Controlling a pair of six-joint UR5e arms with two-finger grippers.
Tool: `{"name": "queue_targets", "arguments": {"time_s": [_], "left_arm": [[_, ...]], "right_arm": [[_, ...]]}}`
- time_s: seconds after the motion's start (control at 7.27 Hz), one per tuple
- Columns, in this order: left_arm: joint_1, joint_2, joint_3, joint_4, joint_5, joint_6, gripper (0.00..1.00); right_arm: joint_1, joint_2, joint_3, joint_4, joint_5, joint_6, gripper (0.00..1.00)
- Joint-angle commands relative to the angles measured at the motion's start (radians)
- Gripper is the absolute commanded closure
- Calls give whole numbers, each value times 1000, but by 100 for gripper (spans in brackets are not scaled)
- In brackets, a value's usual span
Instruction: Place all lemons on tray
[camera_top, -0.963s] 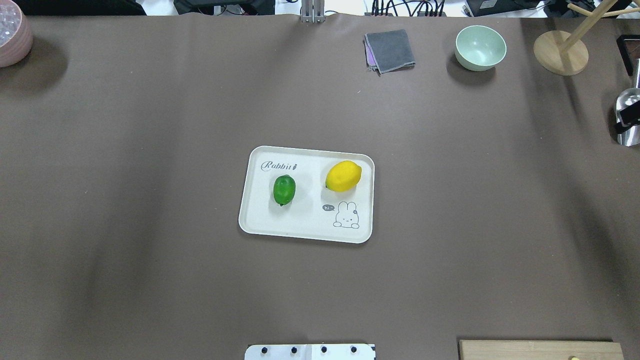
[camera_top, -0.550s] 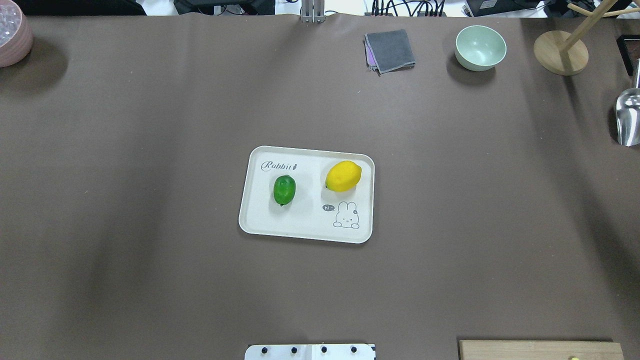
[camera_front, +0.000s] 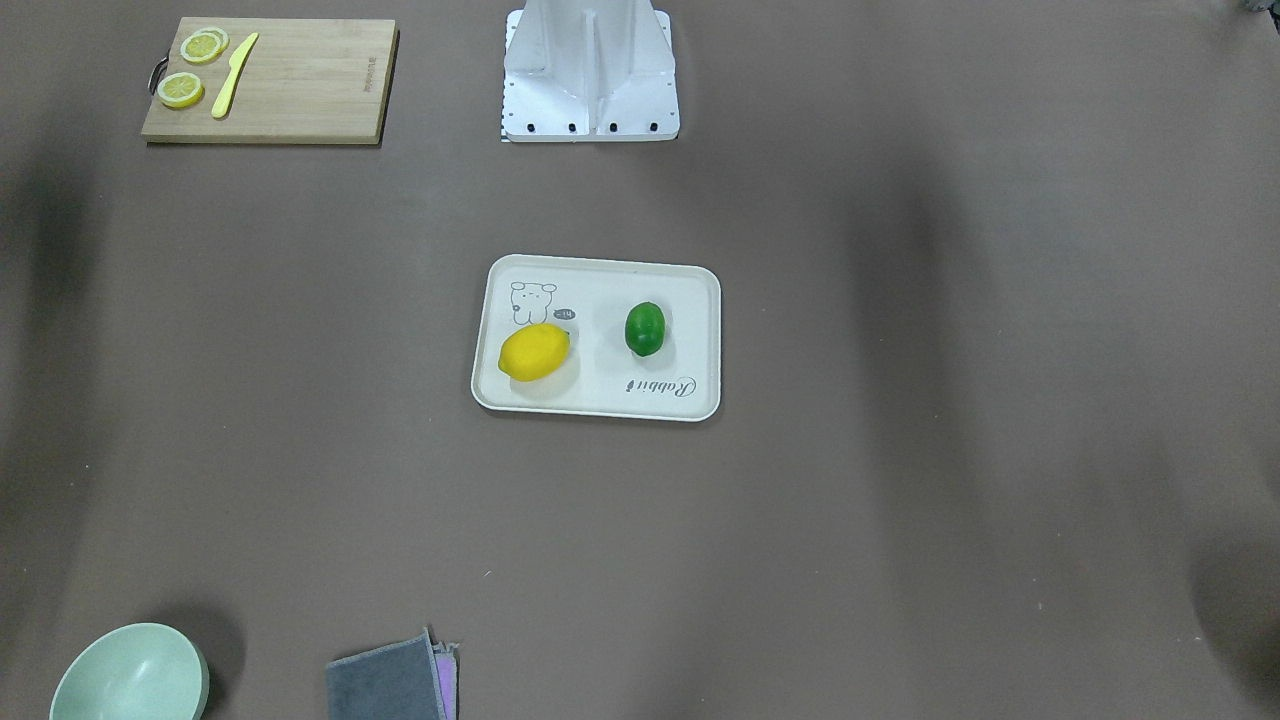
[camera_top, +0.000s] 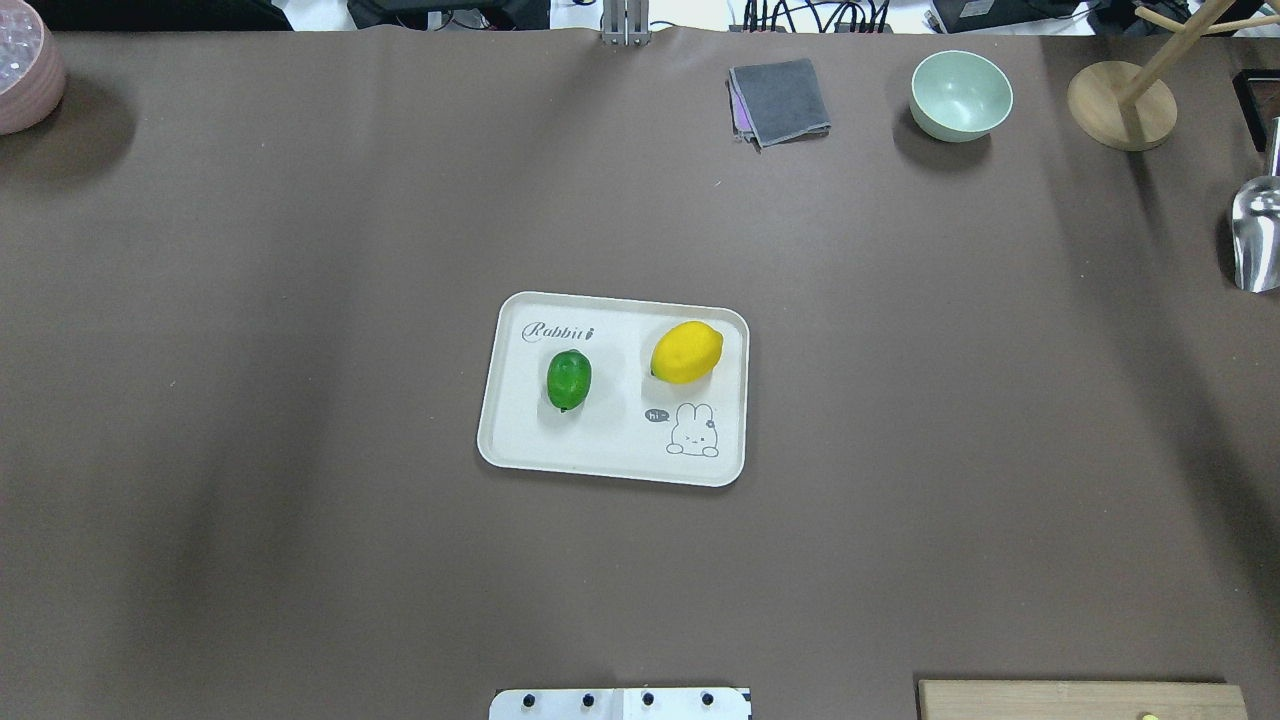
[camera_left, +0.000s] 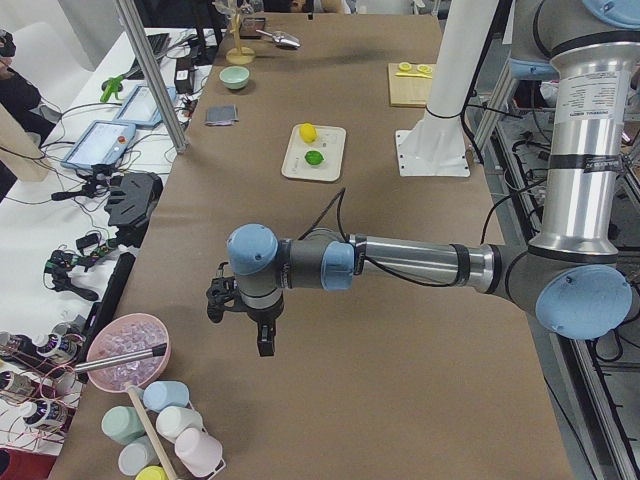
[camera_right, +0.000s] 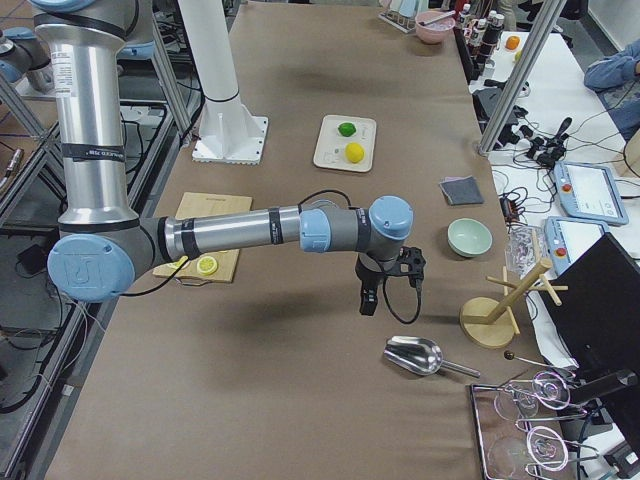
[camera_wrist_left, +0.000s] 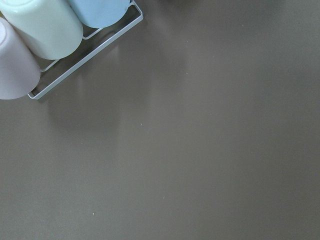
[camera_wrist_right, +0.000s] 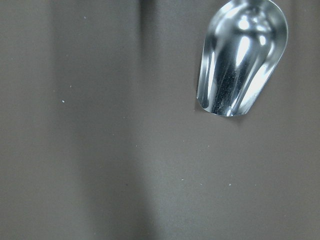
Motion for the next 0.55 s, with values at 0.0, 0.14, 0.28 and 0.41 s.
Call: {"name": "queue_targets", "arguments": {"time_s": [0.0, 0.14, 0.28, 0.41], "left_arm": [[0, 1, 0, 1, -2, -2, 2], [-1, 1, -2, -2, -8, -2, 2], [-1, 2, -2, -2, -8, -2, 2], [-1, 4, -2, -2, -8, -2, 2]], "right_arm": [[2, -4, -7, 0, 0, -1, 1], [4, -6, -6, 3, 0, -1, 1], [4, -7, -6, 5, 0, -1, 1], [8, -6, -6, 5, 0, -1, 1]]}}
